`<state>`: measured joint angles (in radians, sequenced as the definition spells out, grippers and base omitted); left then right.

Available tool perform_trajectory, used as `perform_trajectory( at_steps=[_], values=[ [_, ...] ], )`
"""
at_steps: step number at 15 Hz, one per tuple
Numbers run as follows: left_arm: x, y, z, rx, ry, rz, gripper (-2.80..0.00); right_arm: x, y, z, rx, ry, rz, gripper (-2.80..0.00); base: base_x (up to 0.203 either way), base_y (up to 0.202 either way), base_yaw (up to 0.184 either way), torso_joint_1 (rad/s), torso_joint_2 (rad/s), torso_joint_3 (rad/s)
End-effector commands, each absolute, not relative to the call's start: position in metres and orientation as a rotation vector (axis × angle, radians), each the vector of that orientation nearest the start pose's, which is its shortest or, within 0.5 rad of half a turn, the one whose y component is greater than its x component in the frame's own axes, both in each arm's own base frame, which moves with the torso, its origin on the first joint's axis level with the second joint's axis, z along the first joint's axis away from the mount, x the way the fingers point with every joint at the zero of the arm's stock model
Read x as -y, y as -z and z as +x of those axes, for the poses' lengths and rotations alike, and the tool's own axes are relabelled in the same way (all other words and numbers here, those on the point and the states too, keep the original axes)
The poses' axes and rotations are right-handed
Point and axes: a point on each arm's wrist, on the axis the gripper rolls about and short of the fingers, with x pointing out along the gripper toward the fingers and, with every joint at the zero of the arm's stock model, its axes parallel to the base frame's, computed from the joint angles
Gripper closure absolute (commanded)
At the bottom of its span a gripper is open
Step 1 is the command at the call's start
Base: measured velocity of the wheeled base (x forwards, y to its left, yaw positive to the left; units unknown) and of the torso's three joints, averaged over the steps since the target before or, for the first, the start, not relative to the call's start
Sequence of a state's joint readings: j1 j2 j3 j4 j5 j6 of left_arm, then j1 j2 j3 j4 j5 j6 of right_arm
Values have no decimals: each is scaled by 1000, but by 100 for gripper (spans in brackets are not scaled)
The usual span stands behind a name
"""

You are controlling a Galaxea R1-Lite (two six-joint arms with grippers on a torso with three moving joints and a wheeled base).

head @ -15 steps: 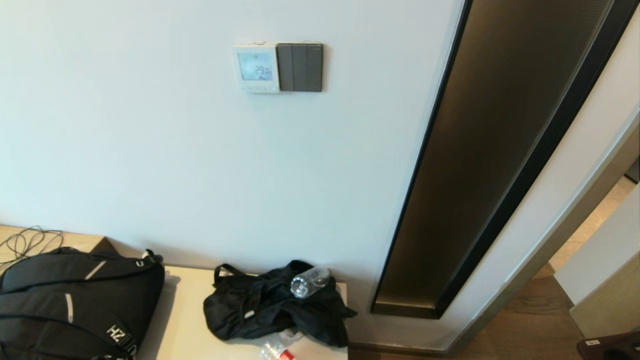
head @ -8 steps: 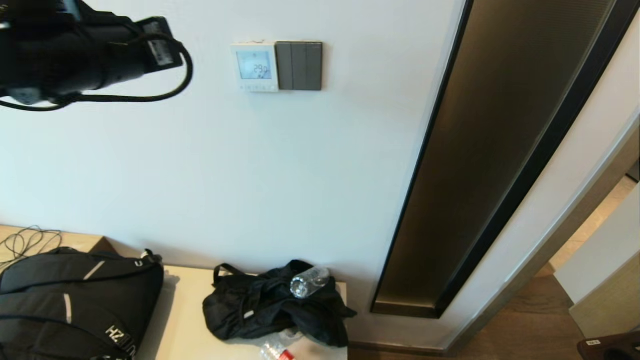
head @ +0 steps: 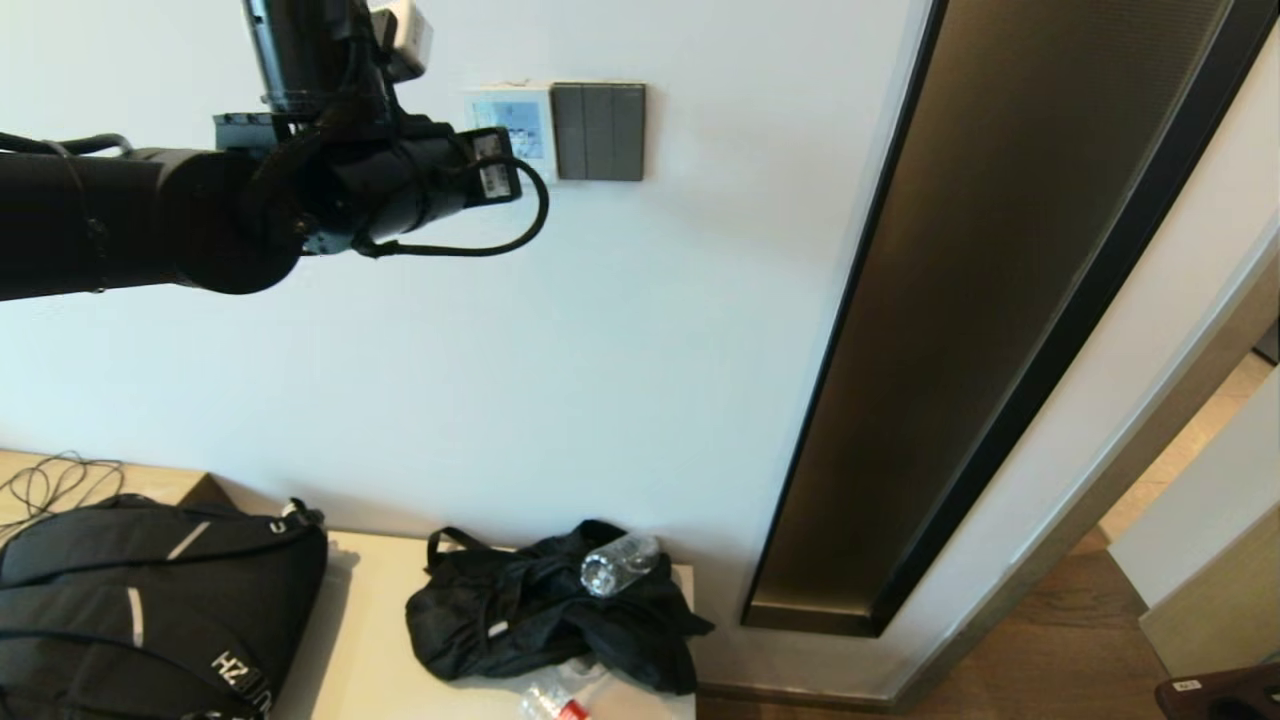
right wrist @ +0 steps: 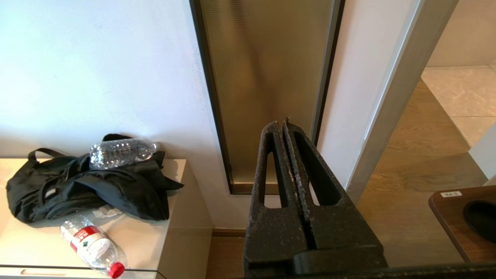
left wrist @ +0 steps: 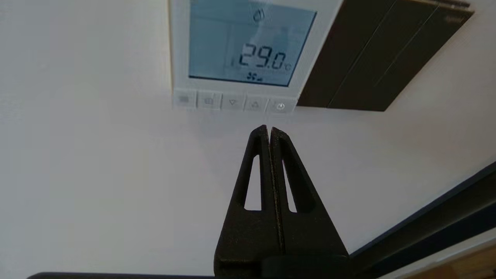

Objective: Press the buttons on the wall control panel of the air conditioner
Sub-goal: Turn off the central air conditioner

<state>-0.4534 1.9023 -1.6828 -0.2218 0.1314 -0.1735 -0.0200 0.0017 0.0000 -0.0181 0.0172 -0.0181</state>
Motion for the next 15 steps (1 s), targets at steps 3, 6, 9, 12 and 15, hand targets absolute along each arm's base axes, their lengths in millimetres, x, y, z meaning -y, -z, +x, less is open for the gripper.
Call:
perform_trajectory(
  at_steps=[3,6,9,12,15],
  values=[
    [188,-307,356,-47,341,-168,0,-1,-77,-23,15,2,-19,0,0,0,0,0,0,0],
    [199,-311,356,-28,350,-174,0,-1,-77,-23,15,3,-19,0,0,0,0,0,0,0],
    [207,-307,366,-23,355,-176,0,-1,-77,-23,17,2,-19,0,0,0,0,0,0,0],
    [211,-298,374,-36,342,-170,0,-1,-77,-23,16,3,-19,0,0,0,0,0,0,0],
    [213,-300,378,-23,339,-175,0,-1,-77,-23,16,2,-19,0,0,0,0,0,0,0]
  ],
)
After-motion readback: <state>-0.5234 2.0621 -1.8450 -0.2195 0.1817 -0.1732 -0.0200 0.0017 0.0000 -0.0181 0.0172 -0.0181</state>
